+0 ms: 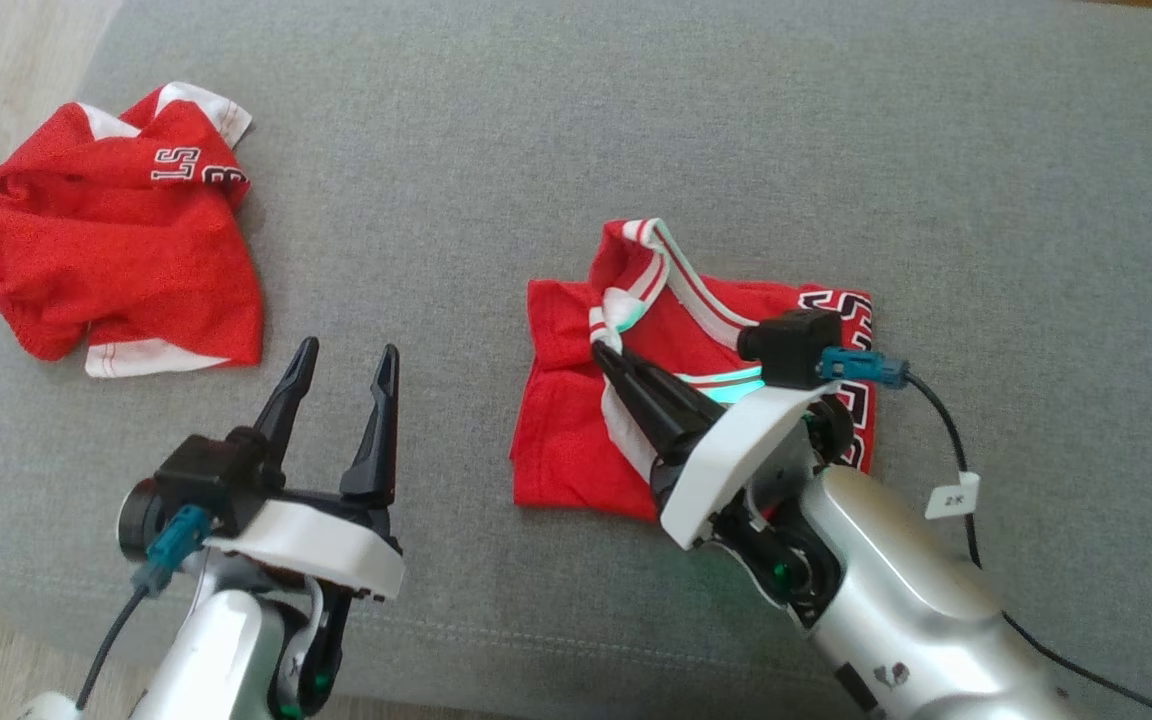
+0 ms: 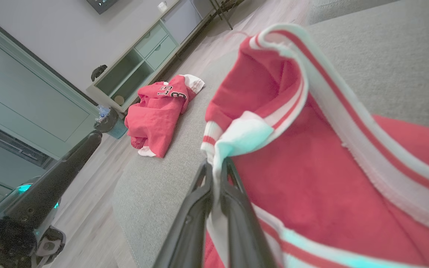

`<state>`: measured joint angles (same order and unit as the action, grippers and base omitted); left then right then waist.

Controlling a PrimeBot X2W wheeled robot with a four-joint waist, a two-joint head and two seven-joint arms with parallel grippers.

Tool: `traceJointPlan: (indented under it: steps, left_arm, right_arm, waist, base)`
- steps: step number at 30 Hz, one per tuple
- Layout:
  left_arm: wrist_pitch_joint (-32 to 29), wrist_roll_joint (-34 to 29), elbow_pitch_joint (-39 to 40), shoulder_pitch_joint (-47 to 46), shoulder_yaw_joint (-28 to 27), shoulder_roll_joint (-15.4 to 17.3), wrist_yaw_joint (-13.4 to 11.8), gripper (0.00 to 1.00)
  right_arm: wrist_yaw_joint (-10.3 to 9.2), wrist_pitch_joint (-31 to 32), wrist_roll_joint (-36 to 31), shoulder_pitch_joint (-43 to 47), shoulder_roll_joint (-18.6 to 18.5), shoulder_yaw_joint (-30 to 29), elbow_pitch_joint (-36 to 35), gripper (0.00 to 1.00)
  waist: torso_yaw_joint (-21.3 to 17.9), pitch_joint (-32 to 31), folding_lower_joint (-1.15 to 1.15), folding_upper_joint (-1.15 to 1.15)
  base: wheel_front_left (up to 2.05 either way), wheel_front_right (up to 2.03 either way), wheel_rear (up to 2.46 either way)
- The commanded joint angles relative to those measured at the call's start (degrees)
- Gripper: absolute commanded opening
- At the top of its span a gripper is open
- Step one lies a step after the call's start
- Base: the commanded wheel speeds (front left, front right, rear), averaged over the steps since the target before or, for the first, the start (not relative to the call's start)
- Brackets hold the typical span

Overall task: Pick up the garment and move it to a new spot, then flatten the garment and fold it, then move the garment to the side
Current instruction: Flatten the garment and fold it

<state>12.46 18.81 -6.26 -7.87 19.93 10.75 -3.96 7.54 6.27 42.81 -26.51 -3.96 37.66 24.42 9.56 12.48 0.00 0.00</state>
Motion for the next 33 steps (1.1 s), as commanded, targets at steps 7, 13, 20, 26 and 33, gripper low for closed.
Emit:
traceJointPlan:
  steps: [7,13,20,26,33]
  left_arm:
    - [1.07,0.67,0.66,-3.12,-1.98,0.52,0.09,1.0]
    - [1.34,0.73,0.42,-3.11,-2.25,0.93,-0.13,1.0]
    - [1.3,0.91,0.84,-2.43,-2.87,1.93,-0.82,1.0]
    - [0.67,0.89,2.11,-1.53,-3.39,2.93,-1.72,1.0]
    - [-0.01,1.05,3.27,-0.55,-3.98,3.88,-2.55,1.0]
  right_arm:
    - [-0.05,-5.03,3.36,-5.45,1.08,5.76,2.9,1.0]
    - [-0.05,-10.04,1.26,-7.66,1.08,8.04,2.24,1.0]
    - [-0.05,-15.97,-5.02,-6.11,-0.67,0.18,-1.62,1.0]
    - [-0.05,-15.68,-11.76,-0.4,-4.92,-12.08,-6.47,1.0]
    - [-0.05,-12.52,-19.92,7.85,-7.31,-24.76,-13.67,1.0]
  waist:
    - [-0.38,0.86,0.0,0.0]
    - [-1.83,0.39,0.0,0.0]
    - [-4.66,-0.88,0.0,0.0]
    - [-6.94,-1.66,0.0,0.0]
    - [-8.63,-2.44,0.0,0.0]
  base:
    - [0.0,0.0,0.0]
    - [0.0,0.0,0.0]
    - [0.0,0.0,0.0]
    - [0.0,0.0,0.0]
    - [0.0,0.0,0.0]
